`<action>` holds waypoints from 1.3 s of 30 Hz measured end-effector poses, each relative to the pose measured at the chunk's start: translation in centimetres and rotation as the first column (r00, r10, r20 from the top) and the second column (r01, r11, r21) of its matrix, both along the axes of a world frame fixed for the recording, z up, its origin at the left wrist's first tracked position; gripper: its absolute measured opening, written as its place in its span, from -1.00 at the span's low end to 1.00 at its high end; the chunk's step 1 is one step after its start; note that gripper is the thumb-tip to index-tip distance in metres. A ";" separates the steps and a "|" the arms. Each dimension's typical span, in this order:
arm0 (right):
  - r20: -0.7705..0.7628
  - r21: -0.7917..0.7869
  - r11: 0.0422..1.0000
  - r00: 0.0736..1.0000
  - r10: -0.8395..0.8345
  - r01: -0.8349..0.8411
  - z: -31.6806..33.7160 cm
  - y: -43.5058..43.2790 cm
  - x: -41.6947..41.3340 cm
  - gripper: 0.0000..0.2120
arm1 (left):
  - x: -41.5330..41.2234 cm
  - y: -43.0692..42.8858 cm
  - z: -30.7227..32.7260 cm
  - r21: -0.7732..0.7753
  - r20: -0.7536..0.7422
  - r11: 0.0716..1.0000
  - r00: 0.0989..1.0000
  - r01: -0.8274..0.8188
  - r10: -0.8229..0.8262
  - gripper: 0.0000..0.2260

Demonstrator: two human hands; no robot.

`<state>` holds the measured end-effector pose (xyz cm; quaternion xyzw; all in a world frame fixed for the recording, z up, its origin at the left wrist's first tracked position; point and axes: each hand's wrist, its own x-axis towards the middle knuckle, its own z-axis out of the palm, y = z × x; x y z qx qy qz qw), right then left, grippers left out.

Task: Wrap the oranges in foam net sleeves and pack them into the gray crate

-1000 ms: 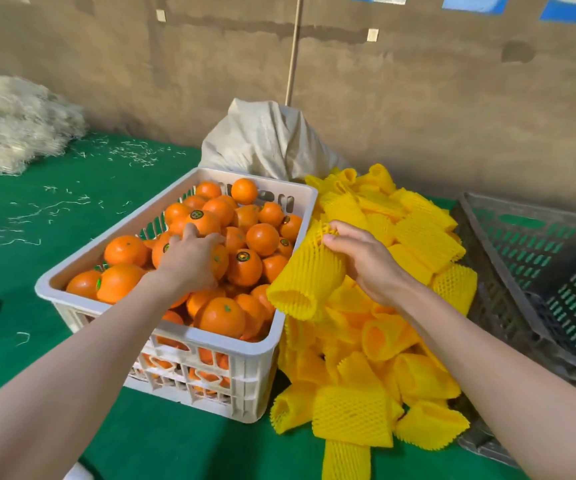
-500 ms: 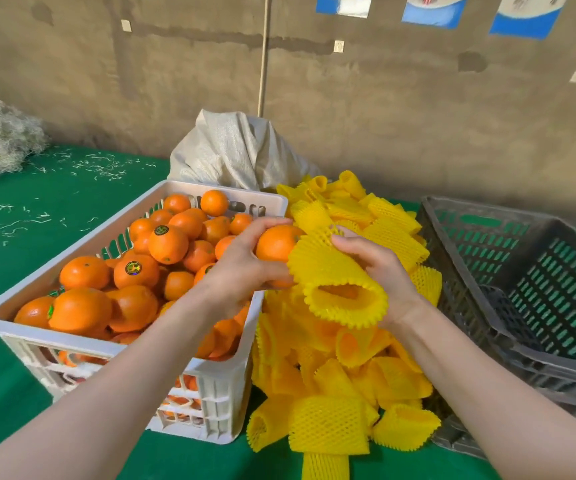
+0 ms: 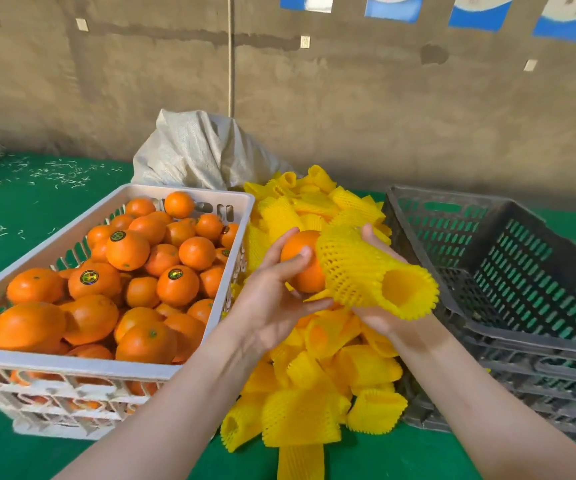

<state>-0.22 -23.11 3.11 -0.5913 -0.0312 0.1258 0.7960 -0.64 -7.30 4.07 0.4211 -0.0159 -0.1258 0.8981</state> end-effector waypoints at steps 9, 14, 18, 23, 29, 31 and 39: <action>0.391 0.021 1.000 0.920 0.001 -0.010 2.0 2.2 -1.4 -0.78 | -1.2 -1.8 -0.4 -0.229 0.054 0.973 0.999 0.015 -0.003 -0.47; 0.525 -0.001 0.985 0.838 -0.146 0.172 0.6 3.0 -1.4 -0.84 | -1.7 -2.7 -2.0 0.125 0.306 0.965 0.934 -0.230 0.183 -0.44; 0.682 -0.092 0.922 0.699 -0.217 0.376 -0.3 3.5 -1.5 -0.94 | -1.4 -3.0 -2.9 -0.037 0.307 0.944 0.895 -0.329 0.324 -0.82; 0.767 -0.033 0.865 0.568 -0.300 0.501 -0.8 3.5 -2.3 -0.88 | -1.2 -1.9 -2.9 0.138 0.396 0.913 0.866 -0.385 0.305 -0.69; 0.651 -0.111 0.851 0.685 -0.328 0.513 -0.5 2.7 -1.7 -0.85 | -1.5 -0.7 -2.8 0.022 0.182 0.992 0.976 -0.124 0.118 -0.58; 0.662 -0.151 0.829 0.677 -0.320 0.539 -1.0 3.0 -1.9 -0.82 | -1.7 -1.3 -2.8 0.015 0.138 0.995 0.986 -0.099 0.096 -0.57; 0.702 -0.183 0.790 0.641 -0.311 0.585 -1.0 2.7 -2.3 -0.80 | -1.6 -0.8 -3.0 0.160 0.163 0.979 0.981 -0.130 0.103 -0.60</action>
